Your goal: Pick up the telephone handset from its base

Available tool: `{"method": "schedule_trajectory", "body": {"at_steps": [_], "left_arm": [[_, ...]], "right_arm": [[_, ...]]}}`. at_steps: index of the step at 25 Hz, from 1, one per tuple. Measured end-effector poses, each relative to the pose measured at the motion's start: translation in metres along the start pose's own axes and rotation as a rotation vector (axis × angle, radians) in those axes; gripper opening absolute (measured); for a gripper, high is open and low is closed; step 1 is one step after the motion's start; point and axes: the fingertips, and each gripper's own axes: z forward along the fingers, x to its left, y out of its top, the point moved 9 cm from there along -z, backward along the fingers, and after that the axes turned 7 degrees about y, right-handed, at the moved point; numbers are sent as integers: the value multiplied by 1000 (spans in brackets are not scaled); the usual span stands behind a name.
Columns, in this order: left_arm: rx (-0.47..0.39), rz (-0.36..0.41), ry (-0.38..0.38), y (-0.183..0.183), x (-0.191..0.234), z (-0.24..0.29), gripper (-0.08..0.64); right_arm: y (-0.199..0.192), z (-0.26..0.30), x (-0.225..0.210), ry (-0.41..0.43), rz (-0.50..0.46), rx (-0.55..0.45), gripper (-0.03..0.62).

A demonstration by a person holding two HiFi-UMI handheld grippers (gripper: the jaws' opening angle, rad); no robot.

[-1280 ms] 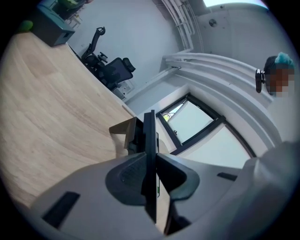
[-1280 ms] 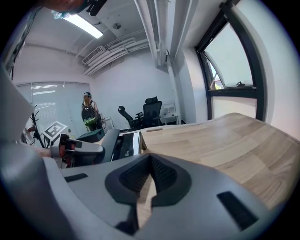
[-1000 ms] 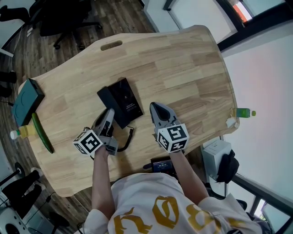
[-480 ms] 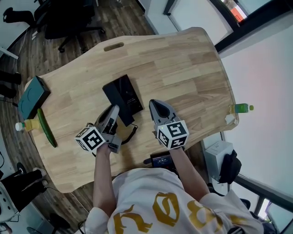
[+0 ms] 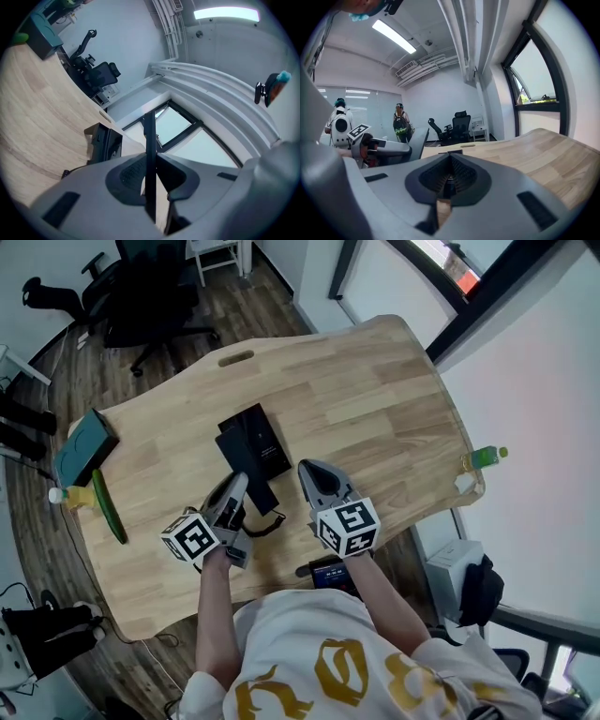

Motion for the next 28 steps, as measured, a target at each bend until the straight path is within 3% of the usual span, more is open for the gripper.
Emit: {"method": "schedule_trajectory", "body": {"at_steps": [28], "left_arm": [[-65,3,-126,-10,-32,-66,72]], "right_arm": [[16,-45,52,-19,-137,-84,5]]}}
